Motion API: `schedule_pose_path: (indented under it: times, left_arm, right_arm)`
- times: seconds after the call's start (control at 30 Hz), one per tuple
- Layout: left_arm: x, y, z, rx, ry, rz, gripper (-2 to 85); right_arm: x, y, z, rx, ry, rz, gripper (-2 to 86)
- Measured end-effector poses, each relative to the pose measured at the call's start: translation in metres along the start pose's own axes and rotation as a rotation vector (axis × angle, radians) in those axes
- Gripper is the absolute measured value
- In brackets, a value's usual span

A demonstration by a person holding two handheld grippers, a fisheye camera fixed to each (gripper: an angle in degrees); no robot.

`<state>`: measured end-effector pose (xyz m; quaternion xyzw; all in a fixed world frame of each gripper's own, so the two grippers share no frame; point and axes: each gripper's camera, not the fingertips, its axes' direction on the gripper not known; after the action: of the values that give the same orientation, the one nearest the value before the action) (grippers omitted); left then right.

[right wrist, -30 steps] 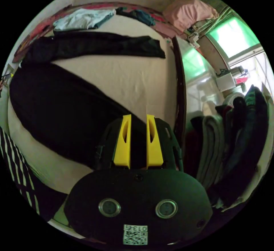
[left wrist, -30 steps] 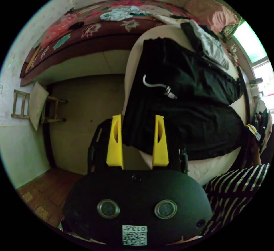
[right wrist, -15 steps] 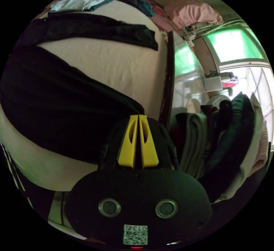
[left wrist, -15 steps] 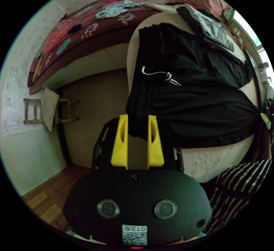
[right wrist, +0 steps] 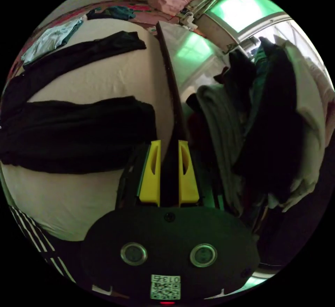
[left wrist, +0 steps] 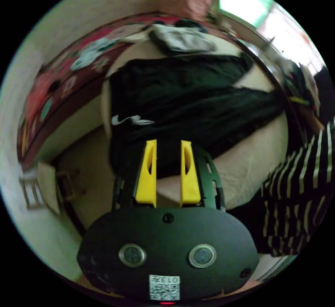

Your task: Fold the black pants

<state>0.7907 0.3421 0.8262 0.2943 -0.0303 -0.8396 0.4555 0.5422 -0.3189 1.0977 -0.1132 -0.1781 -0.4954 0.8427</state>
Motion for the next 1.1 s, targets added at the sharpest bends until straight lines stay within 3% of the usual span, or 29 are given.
schedule_pose_path:
  times: [0.13,0.23,0.37,0.43,0.57,0.87,0.97,1.03,1.1]
  left_arm:
    - [0.110,-0.030,0.039,-0.077,0.077,0.445,12.3]
    - [0.160,-0.039,0.063,-0.118,0.044,0.649,13.3]
    - [0.180,-0.049,0.077,-0.150,0.023,0.719,9.8]
    - [0.181,-0.059,0.080,-0.233,0.041,0.698,3.0]
    - [0.186,-0.066,0.063,-0.259,0.068,0.688,1.4]
    - [0.179,-0.054,0.058,-0.254,0.205,0.486,4.5]
    - [0.139,-0.036,0.031,-0.153,0.083,0.303,5.4]
    - [0.086,-0.016,0.011,-0.092,-0.123,0.035,7.5]
    - [0.040,-0.001,0.000,-0.052,-0.206,-0.193,11.5]
  right_arm:
    - [-0.013,0.004,0.018,-0.040,-0.059,-0.022,8.5]
    - [-0.013,-0.001,0.029,-0.051,-0.132,0.015,8.2]
    - [-0.016,-0.009,0.038,-0.098,-0.172,-0.017,6.1]
    - [-0.021,-0.012,0.034,-0.118,-0.112,-0.083,4.6]
    - [-0.027,-0.011,0.017,-0.095,0.103,-0.188,3.8]
    - [-0.016,-0.011,0.030,-0.140,0.102,-0.162,7.3]
    - [-0.013,-0.010,-0.004,0.012,0.142,-0.096,6.8]
    - [-0.027,-0.009,-0.024,0.116,0.077,-0.136,6.3]
    - [-0.059,-0.011,-0.038,0.170,-0.041,-0.248,6.0]
